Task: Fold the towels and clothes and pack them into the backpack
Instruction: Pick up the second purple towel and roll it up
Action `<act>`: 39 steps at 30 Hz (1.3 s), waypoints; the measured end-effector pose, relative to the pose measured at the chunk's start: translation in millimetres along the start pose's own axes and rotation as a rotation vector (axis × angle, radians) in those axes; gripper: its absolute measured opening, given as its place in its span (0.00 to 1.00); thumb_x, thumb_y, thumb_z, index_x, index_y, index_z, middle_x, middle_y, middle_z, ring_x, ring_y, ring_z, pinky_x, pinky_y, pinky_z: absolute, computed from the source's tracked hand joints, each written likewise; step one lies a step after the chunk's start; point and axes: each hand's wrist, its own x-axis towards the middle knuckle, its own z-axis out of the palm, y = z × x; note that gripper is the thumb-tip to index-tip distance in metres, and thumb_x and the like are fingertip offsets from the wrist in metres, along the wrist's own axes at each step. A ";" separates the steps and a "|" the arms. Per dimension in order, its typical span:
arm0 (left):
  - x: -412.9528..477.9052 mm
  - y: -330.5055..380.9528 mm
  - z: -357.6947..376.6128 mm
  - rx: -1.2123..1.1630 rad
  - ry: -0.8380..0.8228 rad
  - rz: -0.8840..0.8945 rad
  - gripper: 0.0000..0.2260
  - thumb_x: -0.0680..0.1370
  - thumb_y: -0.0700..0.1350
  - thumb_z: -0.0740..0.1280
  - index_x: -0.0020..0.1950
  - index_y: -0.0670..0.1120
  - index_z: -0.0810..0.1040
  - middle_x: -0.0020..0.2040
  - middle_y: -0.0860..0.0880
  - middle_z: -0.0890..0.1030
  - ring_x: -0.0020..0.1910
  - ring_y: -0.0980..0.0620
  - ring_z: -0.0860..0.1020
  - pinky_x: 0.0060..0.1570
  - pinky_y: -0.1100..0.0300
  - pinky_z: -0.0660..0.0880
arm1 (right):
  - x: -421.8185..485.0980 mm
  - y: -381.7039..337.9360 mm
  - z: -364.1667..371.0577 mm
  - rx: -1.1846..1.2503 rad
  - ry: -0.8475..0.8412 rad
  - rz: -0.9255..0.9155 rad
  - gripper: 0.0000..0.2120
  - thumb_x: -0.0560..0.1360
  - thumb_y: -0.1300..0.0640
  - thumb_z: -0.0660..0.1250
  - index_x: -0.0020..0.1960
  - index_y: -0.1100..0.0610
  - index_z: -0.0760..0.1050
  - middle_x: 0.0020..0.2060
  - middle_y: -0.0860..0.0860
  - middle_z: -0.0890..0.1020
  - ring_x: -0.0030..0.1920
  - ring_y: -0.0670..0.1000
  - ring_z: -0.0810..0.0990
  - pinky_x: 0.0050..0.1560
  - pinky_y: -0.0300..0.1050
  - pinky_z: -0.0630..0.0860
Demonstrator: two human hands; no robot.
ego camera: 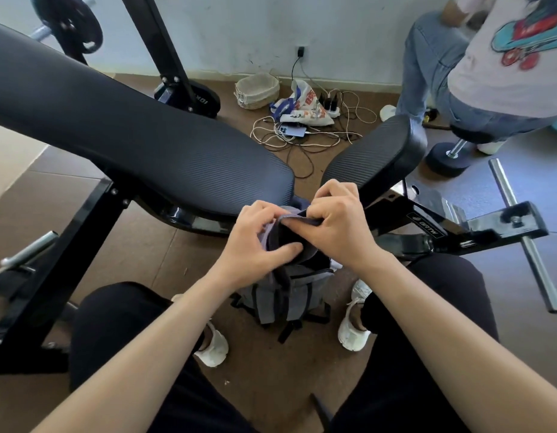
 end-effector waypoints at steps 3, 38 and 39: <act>-7.3 -10.2 -3.3 0.097 0.097 -0.085 0.06 0.71 0.49 0.65 0.44 0.52 0.80 0.46 0.54 0.78 0.49 0.49 0.76 0.50 0.46 0.76 | -0.3 -9.7 -5.6 -0.010 -0.120 0.058 0.25 0.70 0.35 0.70 0.23 0.50 0.71 0.23 0.49 0.71 0.36 0.51 0.71 0.49 0.51 0.66; -42.7 -86.9 -104.1 0.317 0.237 -0.663 0.20 0.80 0.56 0.67 0.42 0.40 0.81 0.38 0.43 0.77 0.41 0.47 0.75 0.40 0.54 0.68 | -42.7 53.2 -38.8 0.024 -0.358 0.988 0.19 0.77 0.46 0.68 0.44 0.63 0.81 0.40 0.58 0.81 0.44 0.58 0.79 0.44 0.47 0.70; -48.0 -88.0 -92.1 0.158 0.166 -0.707 0.19 0.81 0.54 0.68 0.40 0.39 0.79 0.37 0.43 0.73 0.40 0.47 0.71 0.37 0.54 0.65 | -49.1 49.3 -33.0 0.135 -0.438 1.053 0.21 0.76 0.45 0.69 0.48 0.65 0.82 0.41 0.58 0.83 0.43 0.57 0.80 0.44 0.48 0.72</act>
